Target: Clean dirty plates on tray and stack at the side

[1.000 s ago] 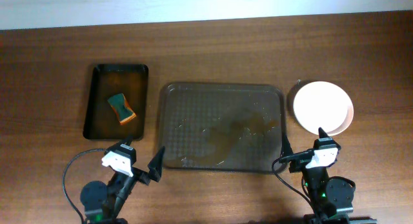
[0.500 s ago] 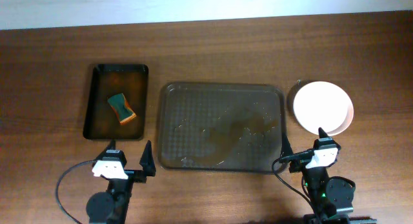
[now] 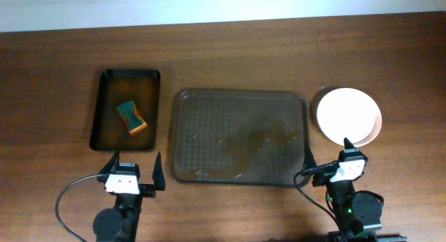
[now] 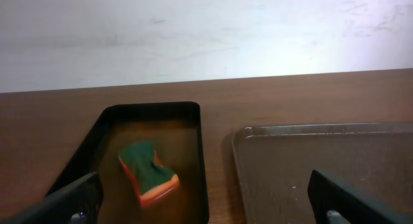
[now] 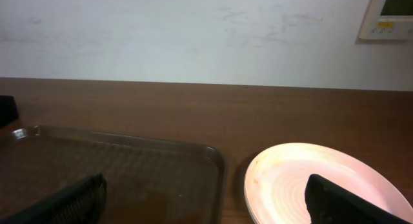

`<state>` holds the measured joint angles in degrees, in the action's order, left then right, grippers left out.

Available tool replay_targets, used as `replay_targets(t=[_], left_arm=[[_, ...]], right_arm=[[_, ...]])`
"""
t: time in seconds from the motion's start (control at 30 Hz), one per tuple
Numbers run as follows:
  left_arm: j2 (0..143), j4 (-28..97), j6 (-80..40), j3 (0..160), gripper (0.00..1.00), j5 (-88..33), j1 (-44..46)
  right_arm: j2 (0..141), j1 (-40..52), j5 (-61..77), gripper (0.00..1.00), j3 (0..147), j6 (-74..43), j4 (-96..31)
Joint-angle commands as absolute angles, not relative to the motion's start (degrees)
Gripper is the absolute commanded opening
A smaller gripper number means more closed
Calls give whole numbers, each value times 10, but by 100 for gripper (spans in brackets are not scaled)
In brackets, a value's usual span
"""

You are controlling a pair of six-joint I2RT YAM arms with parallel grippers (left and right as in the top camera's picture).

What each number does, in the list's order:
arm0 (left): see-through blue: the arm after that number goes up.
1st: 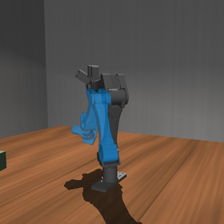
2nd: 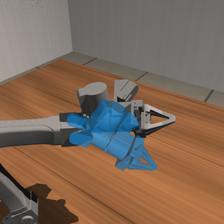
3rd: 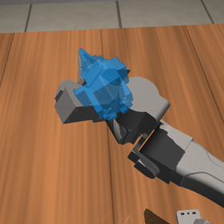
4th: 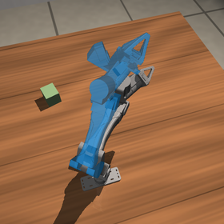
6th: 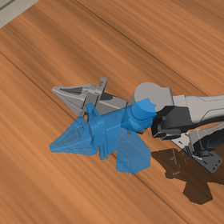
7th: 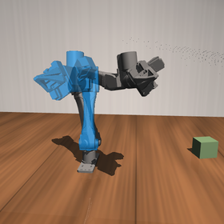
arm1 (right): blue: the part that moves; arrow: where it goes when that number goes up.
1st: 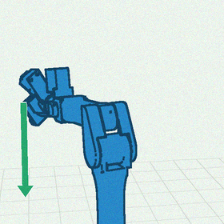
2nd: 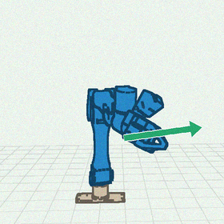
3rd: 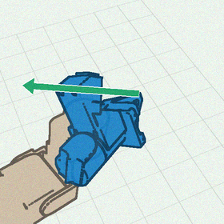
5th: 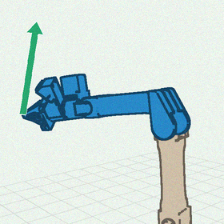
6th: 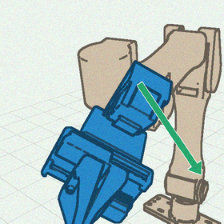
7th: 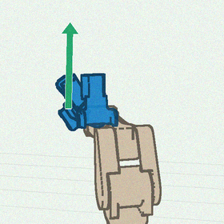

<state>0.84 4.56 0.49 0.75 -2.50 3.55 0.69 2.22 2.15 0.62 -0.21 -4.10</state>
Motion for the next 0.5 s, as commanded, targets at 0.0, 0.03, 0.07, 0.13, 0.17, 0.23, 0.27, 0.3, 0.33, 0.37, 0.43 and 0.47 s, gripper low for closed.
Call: replay_targets(t=[0.0,0.03,0.07,0.13,0.17,0.23,0.27,0.3,0.33,0.37,0.43,0.47], left_arm=[[3,52,18,6,100,-11,39],[3,52,18,6,99,-6,39],[3,52,18,6,100,4,39],[3,51,18,6,100,20,36],[3,51,18,6,99,20,34],[3,51,18,6,100,30,25],[3,50,18,6,99,30,21],[3,50,18,6,99,30,19],[3,50,18,6,99,30,19],[3,50,18,6,99,31,21],[3,50,18,6,100,30,21],[3,50,18,6,99,30,21]], right_arm=[[3,18,18,98,3,-2,-44],[3,18,18,98,3,-2,-44],[3,18,18,98,3,-2,-44],[3,18,18,98,3,-2,-44],[3,18,18,98,3,-2,-44],[3,18,18,99,3,-2,-44],[3,18,18,98,3,-2,-44],[3,18,18,98,3,-2,-44],[3,18,18,98,3,-2,-44],[3,18,18,98,3,-2,-44],[3,18,18,98,3,-2,-44],[3,18,18,98,3,-2,-44]])
